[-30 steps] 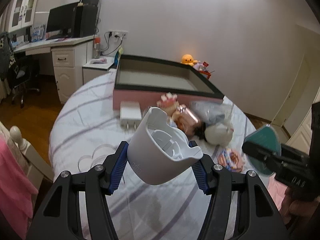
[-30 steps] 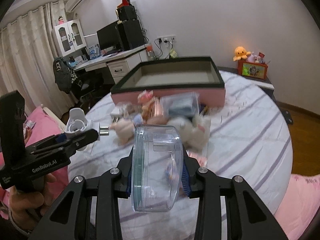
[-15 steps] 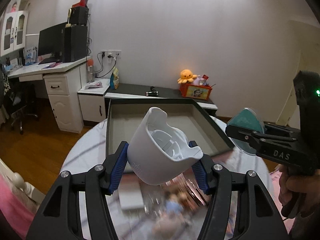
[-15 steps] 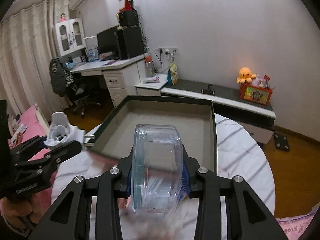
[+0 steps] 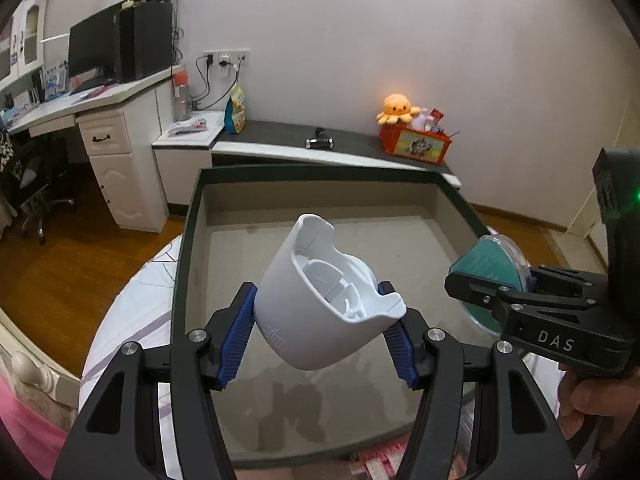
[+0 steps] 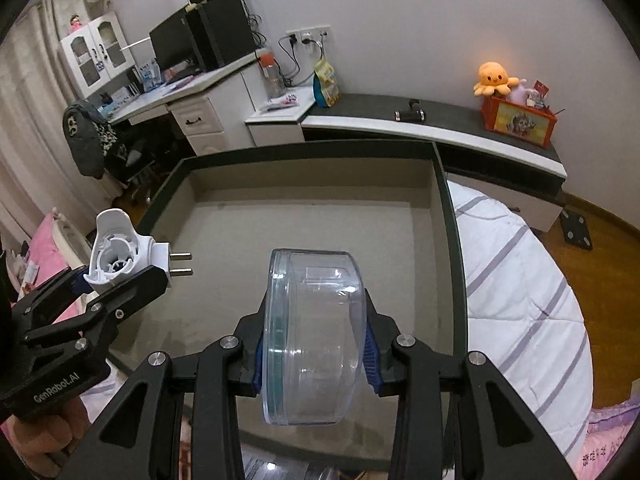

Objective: Organize rigid objects
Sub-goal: 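Carry both items over the pink box and release them inside, then lift both tools out of the box and back over the bed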

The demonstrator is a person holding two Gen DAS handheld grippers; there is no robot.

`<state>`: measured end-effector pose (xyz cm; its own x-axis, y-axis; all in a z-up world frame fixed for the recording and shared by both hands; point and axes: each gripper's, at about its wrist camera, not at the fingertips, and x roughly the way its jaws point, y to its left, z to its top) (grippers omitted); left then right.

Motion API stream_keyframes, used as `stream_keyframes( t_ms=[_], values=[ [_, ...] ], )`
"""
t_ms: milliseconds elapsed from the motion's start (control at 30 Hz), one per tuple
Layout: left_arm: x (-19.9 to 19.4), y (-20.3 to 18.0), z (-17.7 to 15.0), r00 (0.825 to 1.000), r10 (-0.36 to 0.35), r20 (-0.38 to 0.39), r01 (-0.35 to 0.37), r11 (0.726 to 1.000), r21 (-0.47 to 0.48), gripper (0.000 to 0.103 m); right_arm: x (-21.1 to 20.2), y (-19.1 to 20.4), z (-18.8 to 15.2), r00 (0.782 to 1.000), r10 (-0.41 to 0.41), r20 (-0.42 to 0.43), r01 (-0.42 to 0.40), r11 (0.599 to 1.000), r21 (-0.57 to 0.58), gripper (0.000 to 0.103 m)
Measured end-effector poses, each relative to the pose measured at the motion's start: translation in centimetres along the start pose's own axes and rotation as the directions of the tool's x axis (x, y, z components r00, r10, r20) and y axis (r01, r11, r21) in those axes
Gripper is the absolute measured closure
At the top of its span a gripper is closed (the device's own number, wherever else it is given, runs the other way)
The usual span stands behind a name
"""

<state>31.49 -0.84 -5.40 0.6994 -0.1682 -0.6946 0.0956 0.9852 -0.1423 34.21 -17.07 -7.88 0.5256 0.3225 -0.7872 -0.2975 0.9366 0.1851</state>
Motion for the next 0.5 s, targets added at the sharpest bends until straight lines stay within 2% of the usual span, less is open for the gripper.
stream_keyframes(
  t_ms=[100, 167, 200, 233, 300, 333, 367, 400, 500],
  values=[
    [1.2, 0.1, 0.0, 0.999, 0.011, -0.039, -0.012, 1.0, -0.005, 0.041, 0.6, -0.6, 0.3, 1.0, -0.012, -0.017, 0.012, 1.0, 0.017, 0.063],
    [1.8, 0.1, -0.1, 0.998, 0.031, -0.056, -0.032, 1.0, -0.001, 0.036, 0.7, -1.0, 0.4, 0.999, -0.009, -0.031, 0.01, 0.999, 0.032, 0.047],
    [1.8, 0.2, -0.3, 0.998, 0.039, -0.059, -0.039, 0.999, 0.002, 0.025, 0.7, -1.1, 0.3, 0.999, -0.01, -0.033, 0.011, 0.999, 0.038, 0.025],
    [1.8, 0.2, -0.3, 0.997, 0.051, -0.055, -0.051, 0.999, 0.002, 0.015, 0.4, -1.2, 0.3, 1.0, -0.011, -0.022, 0.012, 0.999, 0.043, 0.019],
    [0.9, 0.3, -0.5, 0.998, 0.054, -0.026, -0.054, 0.999, 0.001, 0.006, -0.4, -1.1, 0.4, 1.0, -0.015, -0.004, 0.016, 0.999, 0.043, 0.018],
    [0.4, 0.3, -0.6, 0.999, 0.053, -0.011, -0.053, 0.999, 0.003, 0.002, -0.9, -1.1, 0.4, 1.0, -0.027, 0.008, 0.027, 0.999, 0.045, 0.014],
    [-0.2, 0.3, -0.6, 0.998, 0.056, 0.003, -0.056, 0.998, 0.006, 0.0, -1.4, -1.1, 0.4, 0.999, -0.036, 0.018, 0.035, 0.998, 0.05, 0.01],
    [-1.1, 0.3, -0.7, 0.998, 0.067, 0.02, -0.067, 0.998, 0.01, 0.0, -1.9, -1.1, 0.4, 0.999, -0.041, 0.032, 0.04, 0.998, 0.055, 0.002],
    [-3.3, 0.5, -1.0, 0.995, 0.075, 0.058, -0.076, 0.997, 0.008, 0.0, -4.1, -0.9, -0.1, 0.995, -0.052, 0.084, 0.047, 0.997, 0.065, 0.0]
  ],
)
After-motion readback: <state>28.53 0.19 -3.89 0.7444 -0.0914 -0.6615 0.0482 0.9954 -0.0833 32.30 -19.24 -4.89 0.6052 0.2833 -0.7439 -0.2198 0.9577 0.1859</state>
